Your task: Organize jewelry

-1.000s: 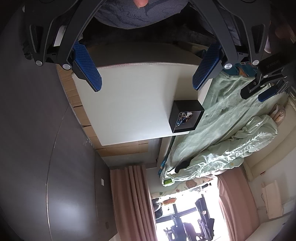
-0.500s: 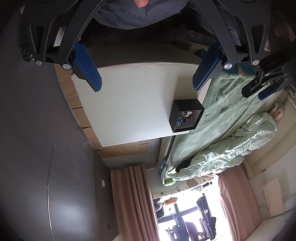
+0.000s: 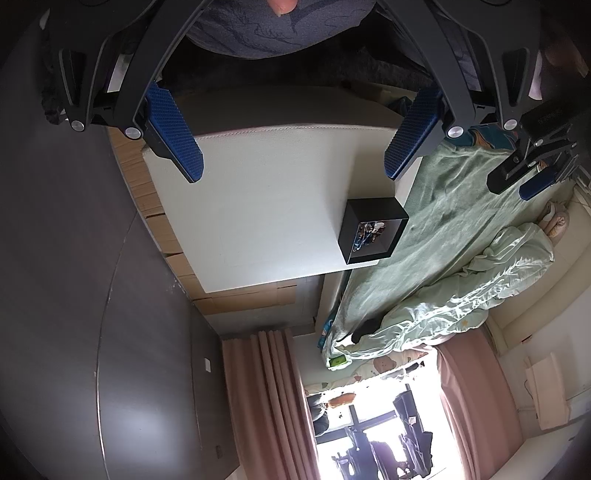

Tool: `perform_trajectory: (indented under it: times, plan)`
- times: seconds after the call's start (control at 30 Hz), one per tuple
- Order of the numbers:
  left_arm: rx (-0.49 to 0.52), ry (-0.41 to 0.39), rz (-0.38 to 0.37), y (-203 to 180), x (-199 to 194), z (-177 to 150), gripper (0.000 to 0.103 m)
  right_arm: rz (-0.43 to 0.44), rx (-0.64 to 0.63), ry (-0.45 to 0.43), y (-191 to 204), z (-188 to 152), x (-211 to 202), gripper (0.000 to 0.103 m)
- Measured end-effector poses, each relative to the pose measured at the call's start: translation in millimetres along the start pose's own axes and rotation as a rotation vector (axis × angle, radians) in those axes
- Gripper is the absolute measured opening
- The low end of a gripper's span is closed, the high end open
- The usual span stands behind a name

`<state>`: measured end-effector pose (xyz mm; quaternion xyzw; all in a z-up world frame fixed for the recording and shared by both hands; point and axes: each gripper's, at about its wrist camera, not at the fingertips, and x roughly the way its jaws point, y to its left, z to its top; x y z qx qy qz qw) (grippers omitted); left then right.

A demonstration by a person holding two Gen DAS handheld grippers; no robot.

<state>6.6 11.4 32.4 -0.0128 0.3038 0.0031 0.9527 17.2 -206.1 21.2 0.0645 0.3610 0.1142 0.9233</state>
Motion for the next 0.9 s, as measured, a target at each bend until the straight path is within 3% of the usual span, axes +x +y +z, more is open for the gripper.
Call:
perform_trajectory:
  times: [0.33, 0.9]
  plan:
    - [-0.016, -0.031, -0.013, 5.2, -6.2, -0.7, 0.094, 0.003, 0.006, 0.002, -1.6, 0.9, 0.6, 0.098]
    - [-0.034, 0.011, -0.026, 10.9, 2.3, -2.3, 0.094, 0.006, 0.025, 0.009, -5.0, 0.7, 0.0, 0.098]
